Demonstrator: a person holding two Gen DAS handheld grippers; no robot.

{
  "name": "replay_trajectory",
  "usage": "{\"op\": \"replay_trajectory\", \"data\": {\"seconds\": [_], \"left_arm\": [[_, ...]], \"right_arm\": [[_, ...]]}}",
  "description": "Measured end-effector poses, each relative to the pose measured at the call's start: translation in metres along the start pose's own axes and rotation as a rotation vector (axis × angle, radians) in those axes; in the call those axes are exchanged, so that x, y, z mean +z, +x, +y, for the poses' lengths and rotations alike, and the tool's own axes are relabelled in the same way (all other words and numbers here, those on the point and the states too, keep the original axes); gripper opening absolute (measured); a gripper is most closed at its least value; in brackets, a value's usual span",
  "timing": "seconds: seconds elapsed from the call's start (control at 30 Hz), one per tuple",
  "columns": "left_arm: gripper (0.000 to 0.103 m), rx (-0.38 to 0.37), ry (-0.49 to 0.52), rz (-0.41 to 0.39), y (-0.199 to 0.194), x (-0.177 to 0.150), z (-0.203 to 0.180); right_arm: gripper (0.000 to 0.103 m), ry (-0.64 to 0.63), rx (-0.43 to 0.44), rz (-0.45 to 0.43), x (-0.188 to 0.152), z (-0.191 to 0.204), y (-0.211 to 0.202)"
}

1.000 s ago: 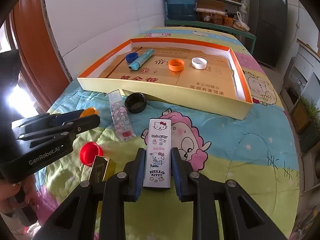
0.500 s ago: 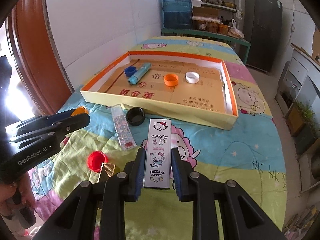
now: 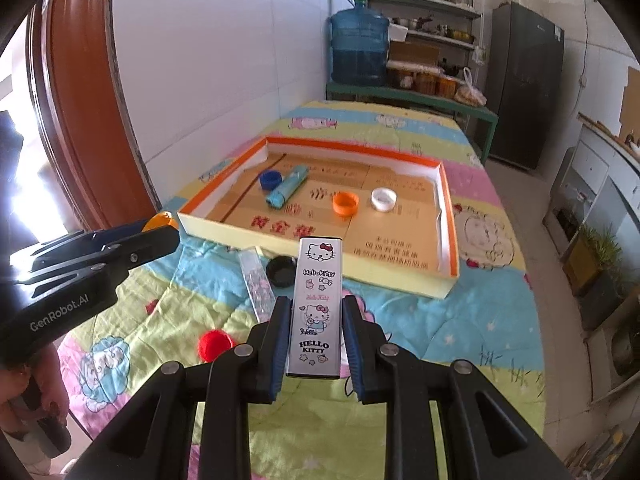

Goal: Organize rigid objects
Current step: 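Carry the Hello Kitty box and orange cap with both grippers into the tray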

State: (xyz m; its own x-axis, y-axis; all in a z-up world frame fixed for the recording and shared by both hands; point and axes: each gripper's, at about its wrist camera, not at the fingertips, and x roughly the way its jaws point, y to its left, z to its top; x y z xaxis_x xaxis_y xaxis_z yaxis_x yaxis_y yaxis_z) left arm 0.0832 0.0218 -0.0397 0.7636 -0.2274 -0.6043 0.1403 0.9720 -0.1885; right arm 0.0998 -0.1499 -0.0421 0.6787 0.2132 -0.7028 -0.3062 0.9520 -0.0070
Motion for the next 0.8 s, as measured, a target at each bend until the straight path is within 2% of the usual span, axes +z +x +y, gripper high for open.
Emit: {"op": "replay_trajectory", "data": {"seconds": [0.33, 0.8], "left_arm": [[0.030, 0.003, -0.008, -0.087, -0.022, 0.027, 0.003], [0.030, 0.010, 0.013, -0.120, -0.008, 0.059, 0.002]], "right_arm": [[0.026, -0.015, -0.027, -0.064, 0.023, 0.000, -0.014], [0.026, 0.017, -0.027, -0.088, 0.049, -0.014, -0.005]]}}
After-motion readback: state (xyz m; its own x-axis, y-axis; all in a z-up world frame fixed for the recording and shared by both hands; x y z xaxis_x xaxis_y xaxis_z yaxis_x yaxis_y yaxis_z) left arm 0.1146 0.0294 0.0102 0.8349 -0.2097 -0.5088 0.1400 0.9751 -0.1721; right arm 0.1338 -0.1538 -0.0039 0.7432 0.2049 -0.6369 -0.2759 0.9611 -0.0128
